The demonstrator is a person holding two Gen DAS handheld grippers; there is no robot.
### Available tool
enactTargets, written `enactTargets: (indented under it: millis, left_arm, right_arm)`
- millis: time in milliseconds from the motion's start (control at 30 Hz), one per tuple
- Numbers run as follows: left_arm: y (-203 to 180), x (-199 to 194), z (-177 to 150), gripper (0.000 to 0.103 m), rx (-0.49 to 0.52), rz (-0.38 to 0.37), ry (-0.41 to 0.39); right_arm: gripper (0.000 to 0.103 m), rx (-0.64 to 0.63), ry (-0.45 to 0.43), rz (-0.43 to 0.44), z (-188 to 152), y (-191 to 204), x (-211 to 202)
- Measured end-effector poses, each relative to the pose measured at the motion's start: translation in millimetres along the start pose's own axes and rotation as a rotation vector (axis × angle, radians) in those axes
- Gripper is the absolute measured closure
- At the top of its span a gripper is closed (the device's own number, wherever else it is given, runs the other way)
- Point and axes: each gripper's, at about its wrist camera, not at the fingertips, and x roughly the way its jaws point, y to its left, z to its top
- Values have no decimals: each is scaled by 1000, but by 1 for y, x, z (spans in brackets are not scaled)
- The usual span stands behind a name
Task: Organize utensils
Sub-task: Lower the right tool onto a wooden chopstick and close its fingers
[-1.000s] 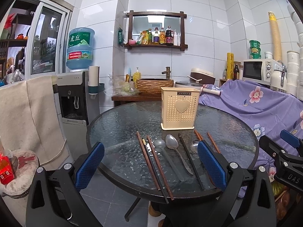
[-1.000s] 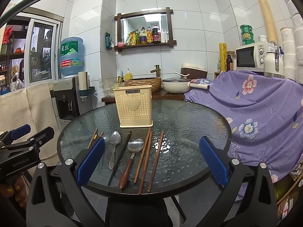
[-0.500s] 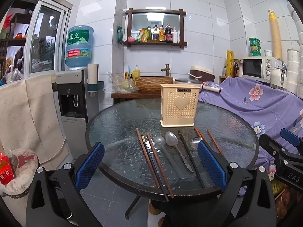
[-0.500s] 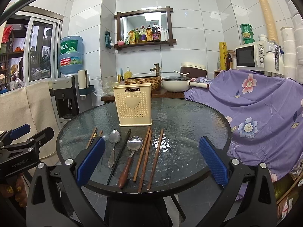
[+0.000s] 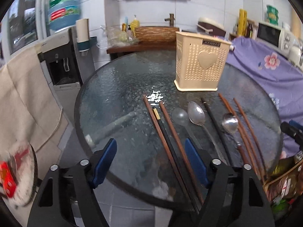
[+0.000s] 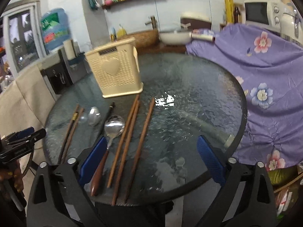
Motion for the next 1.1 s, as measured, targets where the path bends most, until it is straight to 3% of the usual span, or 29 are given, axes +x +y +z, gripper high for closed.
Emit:
enactTargets:
  millis: [233, 367, 533, 667, 800, 1100]
  left_arm:
    - [12, 53, 30, 36, -6, -16, 142]
    - [25, 83, 50, 48, -49, -47, 214]
    - [36, 106, 75, 59, -98, -61, 254]
    - [36, 123, 87, 63, -95, -43, 288]
    - [36, 137, 89, 64, -123, -53, 328]
    - [28, 151, 91, 64, -110, -16, 338]
  right_arm:
    - [31, -38, 118, -12, 30, 10, 59]
    - [39, -50, 181, -24, 42, 14, 84]
    - [50, 0, 259, -2, 53, 8, 109]
    - [52, 19, 274, -15, 62, 5, 121]
    - [55, 12, 286, -28, 66, 9, 130]
    - [64, 16, 322, -58, 66, 11, 147]
